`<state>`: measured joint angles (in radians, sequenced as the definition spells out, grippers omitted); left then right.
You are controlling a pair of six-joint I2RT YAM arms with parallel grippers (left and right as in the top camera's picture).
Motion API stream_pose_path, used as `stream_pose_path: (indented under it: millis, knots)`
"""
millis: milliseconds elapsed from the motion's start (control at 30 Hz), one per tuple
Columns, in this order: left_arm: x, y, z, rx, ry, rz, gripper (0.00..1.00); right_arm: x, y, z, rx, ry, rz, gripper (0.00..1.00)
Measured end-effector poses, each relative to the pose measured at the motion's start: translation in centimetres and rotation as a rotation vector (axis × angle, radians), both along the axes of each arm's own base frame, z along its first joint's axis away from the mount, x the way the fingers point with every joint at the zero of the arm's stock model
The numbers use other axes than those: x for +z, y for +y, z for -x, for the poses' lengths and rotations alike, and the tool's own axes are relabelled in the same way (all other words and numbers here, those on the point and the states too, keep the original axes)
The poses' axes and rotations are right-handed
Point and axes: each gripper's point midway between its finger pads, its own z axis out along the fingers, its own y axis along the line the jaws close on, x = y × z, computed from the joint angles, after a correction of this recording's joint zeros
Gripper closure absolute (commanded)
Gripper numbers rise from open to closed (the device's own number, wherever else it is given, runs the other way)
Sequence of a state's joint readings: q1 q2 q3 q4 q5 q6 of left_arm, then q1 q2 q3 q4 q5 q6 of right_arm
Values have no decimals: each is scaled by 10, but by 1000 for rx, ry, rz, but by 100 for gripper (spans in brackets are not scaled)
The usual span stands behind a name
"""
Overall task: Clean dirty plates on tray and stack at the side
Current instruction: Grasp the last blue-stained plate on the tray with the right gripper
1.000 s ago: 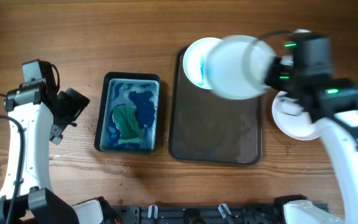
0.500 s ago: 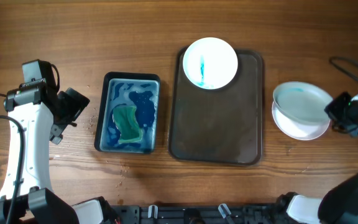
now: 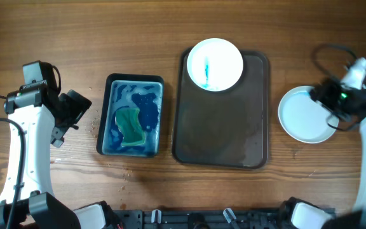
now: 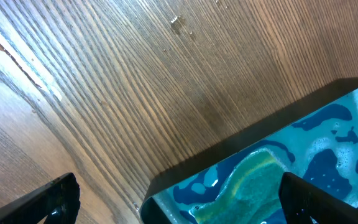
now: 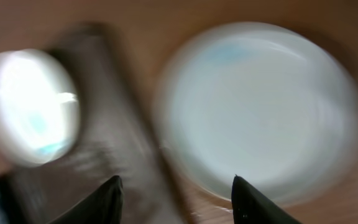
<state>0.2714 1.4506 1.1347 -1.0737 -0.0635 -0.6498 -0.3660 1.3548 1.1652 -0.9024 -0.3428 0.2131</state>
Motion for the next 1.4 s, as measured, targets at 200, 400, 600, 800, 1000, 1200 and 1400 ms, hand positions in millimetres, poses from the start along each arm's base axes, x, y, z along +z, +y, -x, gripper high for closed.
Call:
stream_pose_path:
  millis: [200, 400, 600, 800, 1000, 1200, 1400]
  knots:
    - [0, 0, 0, 0, 0, 0, 0, 53, 119, -22, 427, -252, 35, 47]
    - [0, 0, 0, 0, 0, 0, 0, 19, 169, -64, 554, -285, 210, 50]
    - [0, 0, 0, 0, 0, 0, 0, -53, 171, -122, 527, -261, 302, 45]
    - [0, 0, 0, 0, 0, 0, 0, -114, 166, -159, 513, -265, 373, 46]
    - [0, 0, 0, 0, 0, 0, 0, -155, 158, -161, 502, -201, 414, 76]
    - [0, 0, 0, 0, 0, 0, 0, -164, 153, -152, 463, -136, 393, 96]
    - [0, 0, 0, 0, 0, 0, 0, -164, 154, -124, 447, -20, 320, 96]
